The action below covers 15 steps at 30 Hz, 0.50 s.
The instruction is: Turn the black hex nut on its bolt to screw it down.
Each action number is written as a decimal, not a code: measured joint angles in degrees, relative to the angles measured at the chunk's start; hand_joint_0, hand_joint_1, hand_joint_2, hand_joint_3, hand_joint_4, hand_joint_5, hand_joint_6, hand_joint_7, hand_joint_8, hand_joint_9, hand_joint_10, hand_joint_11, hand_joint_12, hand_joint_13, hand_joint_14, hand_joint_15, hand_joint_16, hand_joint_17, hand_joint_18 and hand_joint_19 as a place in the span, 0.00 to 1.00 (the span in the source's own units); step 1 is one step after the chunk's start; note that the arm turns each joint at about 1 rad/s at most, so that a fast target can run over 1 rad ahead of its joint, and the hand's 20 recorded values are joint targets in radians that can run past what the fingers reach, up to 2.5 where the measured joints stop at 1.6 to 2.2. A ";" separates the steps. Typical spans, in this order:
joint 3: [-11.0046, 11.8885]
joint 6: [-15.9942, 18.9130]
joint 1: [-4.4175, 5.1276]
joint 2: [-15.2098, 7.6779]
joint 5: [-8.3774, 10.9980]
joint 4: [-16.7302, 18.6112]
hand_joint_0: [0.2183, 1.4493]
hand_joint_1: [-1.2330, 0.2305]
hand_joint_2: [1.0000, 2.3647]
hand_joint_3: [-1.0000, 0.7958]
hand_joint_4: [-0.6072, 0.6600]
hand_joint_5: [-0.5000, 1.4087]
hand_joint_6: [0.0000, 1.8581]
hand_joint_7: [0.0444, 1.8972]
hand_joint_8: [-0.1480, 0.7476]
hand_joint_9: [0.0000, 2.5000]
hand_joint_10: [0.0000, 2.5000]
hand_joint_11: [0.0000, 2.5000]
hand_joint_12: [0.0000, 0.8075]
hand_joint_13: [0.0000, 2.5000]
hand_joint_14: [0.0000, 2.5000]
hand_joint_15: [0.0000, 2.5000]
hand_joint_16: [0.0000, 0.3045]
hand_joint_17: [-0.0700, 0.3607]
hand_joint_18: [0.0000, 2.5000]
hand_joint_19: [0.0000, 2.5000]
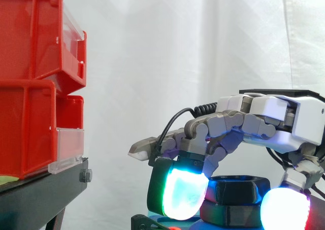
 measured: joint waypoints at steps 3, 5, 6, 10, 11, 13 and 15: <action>0.00 0.00 0.09 0.00 0.02 -0.07 0.33 0.49 0.01 0.35 0.69 0.22 0.38 0.55 0.50 0.39 0.00 0.12 0.41 0.20 0.00 0.00 0.15 0.40 0.24 0.14; 0.00 0.00 0.13 0.00 -0.02 -0.09 0.30 0.48 0.00 0.30 0.70 0.22 0.35 0.58 0.50 0.39 0.00 0.12 0.41 0.20 0.00 0.00 0.15 0.41 0.24 0.14; 0.00 0.00 0.12 0.00 -0.05 -0.10 0.29 0.50 0.00 0.28 0.71 0.23 0.32 0.62 0.50 0.39 0.00 0.13 0.41 0.20 0.00 0.00 0.15 0.41 0.24 0.14; 0.00 0.05 0.14 0.00 -0.09 -0.12 0.25 0.54 0.00 0.28 0.72 0.23 0.28 0.66 0.51 0.39 0.00 0.12 0.43 0.21 0.00 0.00 0.16 0.42 0.25 0.14; 0.00 0.06 0.15 0.00 -0.09 -0.12 0.24 0.55 0.00 0.28 0.73 0.23 0.28 0.67 0.51 0.39 0.00 0.13 0.44 0.21 0.00 0.00 0.16 0.42 0.25 0.14; 0.00 0.08 0.22 0.03 -0.10 -0.12 0.22 0.59 0.00 0.28 0.74 0.22 0.27 0.65 0.52 0.39 0.00 0.12 0.45 0.21 0.00 0.00 0.17 0.44 0.26 0.14; 0.02 0.10 0.37 0.05 -0.04 -0.12 0.20 0.62 0.00 0.28 0.76 0.22 0.27 0.63 0.53 0.39 0.00 0.12 0.47 0.21 0.00 0.00 0.18 0.45 0.26 0.14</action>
